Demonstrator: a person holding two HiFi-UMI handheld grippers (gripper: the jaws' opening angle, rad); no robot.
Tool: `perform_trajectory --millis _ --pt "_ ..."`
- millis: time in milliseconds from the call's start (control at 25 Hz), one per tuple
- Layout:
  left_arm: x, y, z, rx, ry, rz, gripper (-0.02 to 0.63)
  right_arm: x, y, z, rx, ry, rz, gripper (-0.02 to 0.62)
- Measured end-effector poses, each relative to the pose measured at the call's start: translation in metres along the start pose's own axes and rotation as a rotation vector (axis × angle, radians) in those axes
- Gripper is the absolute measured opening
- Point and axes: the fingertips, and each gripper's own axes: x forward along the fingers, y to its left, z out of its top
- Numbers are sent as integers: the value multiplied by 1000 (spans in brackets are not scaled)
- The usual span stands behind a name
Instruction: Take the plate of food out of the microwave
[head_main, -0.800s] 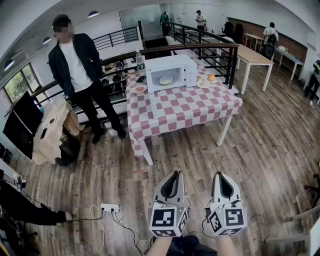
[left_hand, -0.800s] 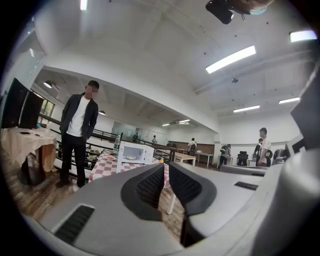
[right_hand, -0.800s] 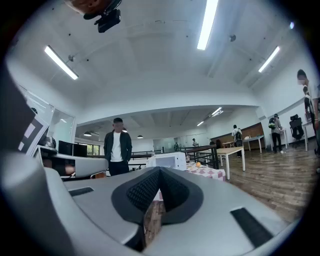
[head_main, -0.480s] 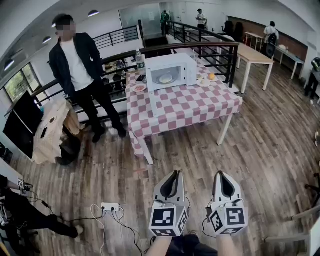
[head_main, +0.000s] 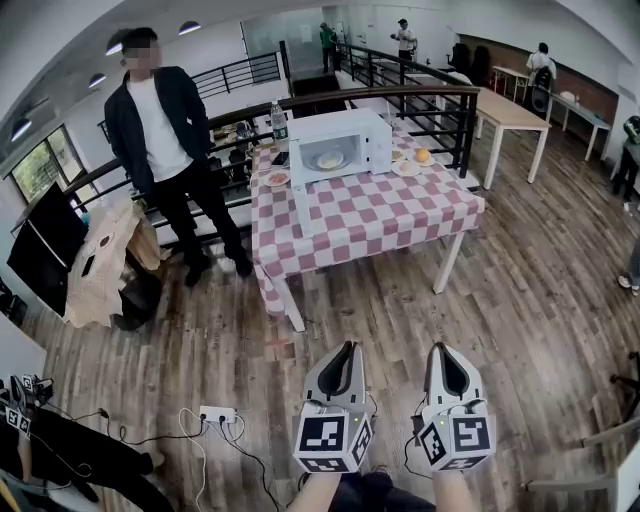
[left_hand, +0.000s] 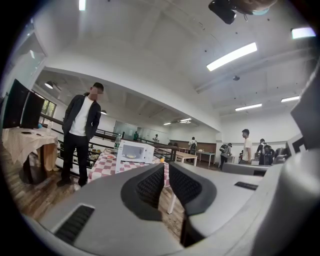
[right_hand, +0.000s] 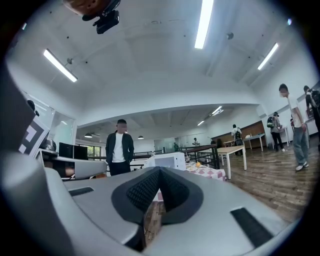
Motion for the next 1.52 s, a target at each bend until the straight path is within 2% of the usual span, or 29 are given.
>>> perform_trajectory --millis 520,840,1160,1520 --pt "18 -10 -17 7 33 54 44 10 -37 -13 21 40 12 -8" --pt "52 0 -22 2 44 64 43 41 -53 -23 45 48 15 -8" --pt "119 25 -24 -20 48 55 43 107 -74 -25 33 54 0 -8" --pt "207 71 -5 -31 40 38 43 207 -79 -12 19 47 -6 -8"
